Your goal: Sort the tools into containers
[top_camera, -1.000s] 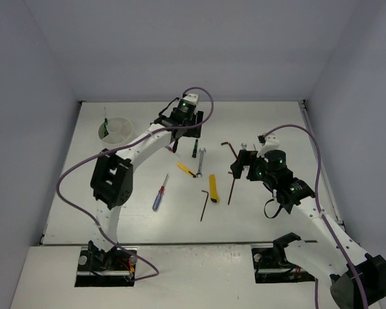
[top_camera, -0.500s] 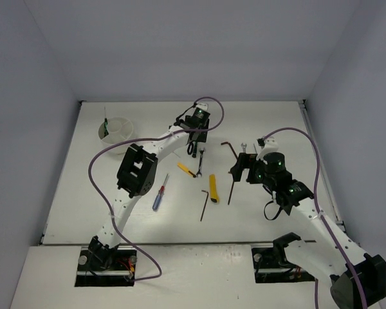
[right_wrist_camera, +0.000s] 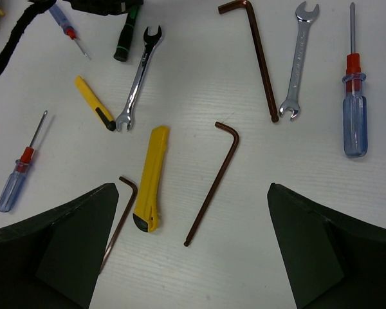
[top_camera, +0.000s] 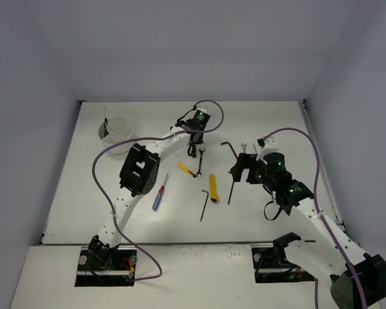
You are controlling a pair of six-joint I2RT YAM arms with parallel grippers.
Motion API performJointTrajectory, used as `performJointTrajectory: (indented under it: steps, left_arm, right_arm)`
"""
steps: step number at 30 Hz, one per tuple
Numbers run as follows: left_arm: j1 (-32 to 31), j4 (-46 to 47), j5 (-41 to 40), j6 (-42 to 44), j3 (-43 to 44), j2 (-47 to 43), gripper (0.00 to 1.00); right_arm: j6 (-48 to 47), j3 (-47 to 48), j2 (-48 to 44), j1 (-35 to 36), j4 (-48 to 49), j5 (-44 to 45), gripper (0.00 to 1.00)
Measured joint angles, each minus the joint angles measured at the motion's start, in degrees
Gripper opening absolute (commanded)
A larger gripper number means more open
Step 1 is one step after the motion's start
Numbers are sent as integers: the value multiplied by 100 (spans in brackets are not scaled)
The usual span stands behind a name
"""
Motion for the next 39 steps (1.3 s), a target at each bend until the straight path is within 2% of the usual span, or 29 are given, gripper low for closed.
performJointTrajectory:
  steps: [7, 12, 15, 20, 24, 29, 34, 39]
  left_arm:
    - [2, 10, -14, 49, -18, -13, 0]
    - [32, 102, 3, 155, -395, -287, 0]
    - [71, 298, 16, 262, -980, -813, 0]
    - [326, 951, 23, 485, -2097, -2307, 0]
    - [891, 1664, 99, 610, -2770, -3499, 0]
    - [1932, 2411, 253, 807, -3540, -4508, 0]
    - [2903, 2762, 495, 970, -4003, -4757, 0]
    - [3429, 3023, 784, 1209, -4402, -4758, 0]
  right_arm:
    - [0, -51, -13, 0, -2, 0, 100]
    - [0, -51, -24, 0, -2, 0, 100]
    - [0, -51, -27, 2, -2, 0, 100]
    - [-3, -51, -51, 0, 1, -2, 100]
    - [-2, -51, -62, 1, 1, -11, 100]
    - [-4, -51, -62, 2, 1, -59, 100]
    - [-7, -51, -62, 0, 1, -65, 100]
    - [-7, -51, -62, 0, 1, -78, 100]
